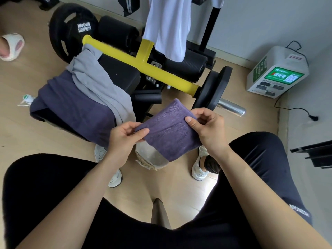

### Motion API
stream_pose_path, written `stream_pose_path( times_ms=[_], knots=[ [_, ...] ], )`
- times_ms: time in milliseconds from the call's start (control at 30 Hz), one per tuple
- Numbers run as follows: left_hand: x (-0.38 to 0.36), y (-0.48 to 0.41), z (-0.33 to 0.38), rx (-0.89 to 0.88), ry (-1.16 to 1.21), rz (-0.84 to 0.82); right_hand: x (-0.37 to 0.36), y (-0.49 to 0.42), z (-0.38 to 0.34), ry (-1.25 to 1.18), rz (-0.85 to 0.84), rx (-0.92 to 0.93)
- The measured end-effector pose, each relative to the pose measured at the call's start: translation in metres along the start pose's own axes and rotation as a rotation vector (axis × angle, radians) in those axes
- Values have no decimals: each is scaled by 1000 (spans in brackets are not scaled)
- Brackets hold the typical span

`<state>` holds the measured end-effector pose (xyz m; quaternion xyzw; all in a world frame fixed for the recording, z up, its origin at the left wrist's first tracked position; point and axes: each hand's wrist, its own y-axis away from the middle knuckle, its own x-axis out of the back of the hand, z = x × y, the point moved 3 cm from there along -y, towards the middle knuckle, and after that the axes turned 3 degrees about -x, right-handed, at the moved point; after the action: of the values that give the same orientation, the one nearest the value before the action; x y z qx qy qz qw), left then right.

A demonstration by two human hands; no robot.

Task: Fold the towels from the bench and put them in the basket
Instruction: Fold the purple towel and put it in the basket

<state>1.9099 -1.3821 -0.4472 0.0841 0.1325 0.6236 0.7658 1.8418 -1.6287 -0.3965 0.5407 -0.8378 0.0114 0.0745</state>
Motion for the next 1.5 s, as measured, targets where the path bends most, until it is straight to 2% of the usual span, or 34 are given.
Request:
stream_pose_path(
  times_ms=[200,333,400,467,533,600,833,1033,1133,1333,1500],
  knots=[
    [6,-1,4,-64,-51,81,-5,4,-4,52,-125,60],
    [5,2,14,-188,-165,65,-7,6,-7,87,-173,82],
    [0,6,21,-266,-224,-23,-12,8,-6,126,-217,96],
    [-9,10,29,-320,-270,-183,-19,12,-6,144,-287,117],
    [-18,15,31,-329,-313,-331,-26,17,-6,154,-350,126],
    [-23,16,32,-303,-319,-373,-32,20,-6,152,-391,117],
    [-7,7,34,-321,-411,-106,-34,20,2,355,-497,87],
    [-1,2,30,-319,-411,-25,-44,26,7,612,-623,311],
    [-1,3,31,-328,-446,-36,-41,24,15,662,-561,264],
    [-5,9,32,-258,-313,-163,-31,15,11,487,-356,30],
    [-17,16,28,-288,-346,-196,-33,16,7,368,-330,-22]
  ],
)
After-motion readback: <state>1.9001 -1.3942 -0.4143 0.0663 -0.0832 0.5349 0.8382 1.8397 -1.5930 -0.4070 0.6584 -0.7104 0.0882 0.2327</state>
